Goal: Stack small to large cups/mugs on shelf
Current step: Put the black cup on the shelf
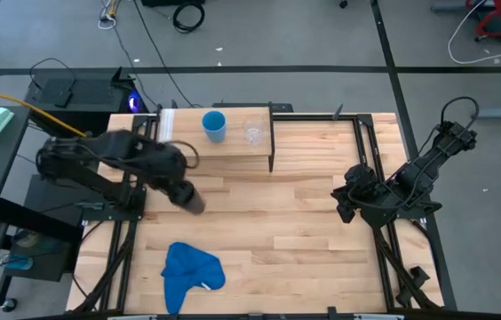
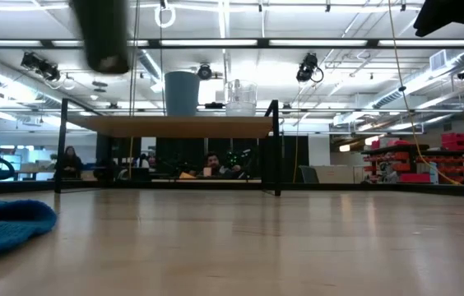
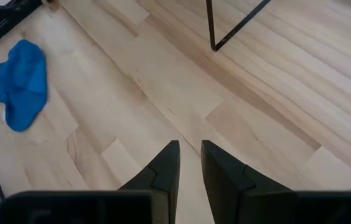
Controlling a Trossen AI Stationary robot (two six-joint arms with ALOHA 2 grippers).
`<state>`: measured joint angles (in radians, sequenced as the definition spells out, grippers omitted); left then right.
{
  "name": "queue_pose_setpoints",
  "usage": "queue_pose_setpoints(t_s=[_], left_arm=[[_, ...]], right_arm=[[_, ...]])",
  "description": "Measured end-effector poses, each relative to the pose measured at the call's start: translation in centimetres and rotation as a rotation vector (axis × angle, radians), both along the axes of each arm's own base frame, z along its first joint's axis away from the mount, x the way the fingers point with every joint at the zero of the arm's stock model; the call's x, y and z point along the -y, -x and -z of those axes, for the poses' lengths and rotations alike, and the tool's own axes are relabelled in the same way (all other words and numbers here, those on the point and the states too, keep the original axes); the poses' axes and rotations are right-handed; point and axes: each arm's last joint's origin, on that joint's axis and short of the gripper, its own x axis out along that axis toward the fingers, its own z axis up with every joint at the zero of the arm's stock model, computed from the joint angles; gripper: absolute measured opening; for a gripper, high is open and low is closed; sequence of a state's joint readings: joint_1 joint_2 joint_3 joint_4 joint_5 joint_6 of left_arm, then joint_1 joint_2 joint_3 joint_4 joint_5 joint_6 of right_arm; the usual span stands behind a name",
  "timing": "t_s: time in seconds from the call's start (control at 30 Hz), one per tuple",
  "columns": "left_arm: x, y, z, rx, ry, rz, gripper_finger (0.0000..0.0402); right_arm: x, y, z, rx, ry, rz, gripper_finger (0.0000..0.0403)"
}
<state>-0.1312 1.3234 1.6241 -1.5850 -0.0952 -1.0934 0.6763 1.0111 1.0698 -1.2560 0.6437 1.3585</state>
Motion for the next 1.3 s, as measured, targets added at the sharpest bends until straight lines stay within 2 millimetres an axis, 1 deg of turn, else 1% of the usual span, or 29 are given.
queue_pose_setpoints(t_s=[0.03, 0.07, 0.13, 0.2, 0.33, 0.47, 0.6, 0.8, 0.97, 1.07, 1.3], left_arm=[[-0.2, 0.1, -0.7, 0.052, -0.017, -0.013, 0.0009], [-0.5, 0.7, -1.5, 0.098, -0.034, -0.023, 0.0009], [-1.1, 1.4, -2.8, 0.141, -0.070, -0.067, 0.0009], [-2.0, 2.2, -3.7, 0.187, -0.107, -0.083, 0.0009], [-3.8, 2.5, -4.2, 0.194, -0.149, -0.124, 0.0009], [-5.9, 3.6, -4.4, 0.183, -0.199, -0.176, 0.0009], [-8.2, 4.3, -4.4, 0.151, -0.246, -0.233, 0.0009], [-11.9, 6.2, -4.4, 0.088, -0.301, -0.376, 0.0009], [-14.2, 7.0, -4.0, 0.047, -0.283, -0.449, 0.0009], [-15.3, 6.6, -3.5, 0.019, -0.256, -0.447, 0.0009], [-17.3, 4.5, -1.8, -0.060, -0.202, -0.374, 0.0009]], right_arm=[[0.0, 0.0, 0.0, 0.001, 0.002, 0.000, 0.0073], [0.0, 0.0, 0.0, 0.002, 0.002, 0.000, 0.0073], [0.0, 0.0, 0.0, 0.000, 0.003, 0.000, 0.0073], [0.0, 0.0, 0.0, 0.000, 0.003, 0.000, 0.0073], [0.0, 0.0, 0.0, 0.001, 0.001, 0.000, 0.0073], [0.0, 0.0, 0.0, 0.005, -0.002, 0.003, 0.0073], [0.0, -0.1, 0.0, 0.007, -0.004, 0.003, 0.0073], [-0.1, -0.1, 0.0, 0.009, -0.006, 0.003, 0.0073], [-0.1, -0.1, 0.0, 0.009, -0.006, 0.003, 0.0073], [-0.1, -0.1, 0.0, 0.009, -0.006, 0.003, 0.0073], [0.0, -0.1, 0.0, 0.016, -0.005, 0.012, 0.0073]])
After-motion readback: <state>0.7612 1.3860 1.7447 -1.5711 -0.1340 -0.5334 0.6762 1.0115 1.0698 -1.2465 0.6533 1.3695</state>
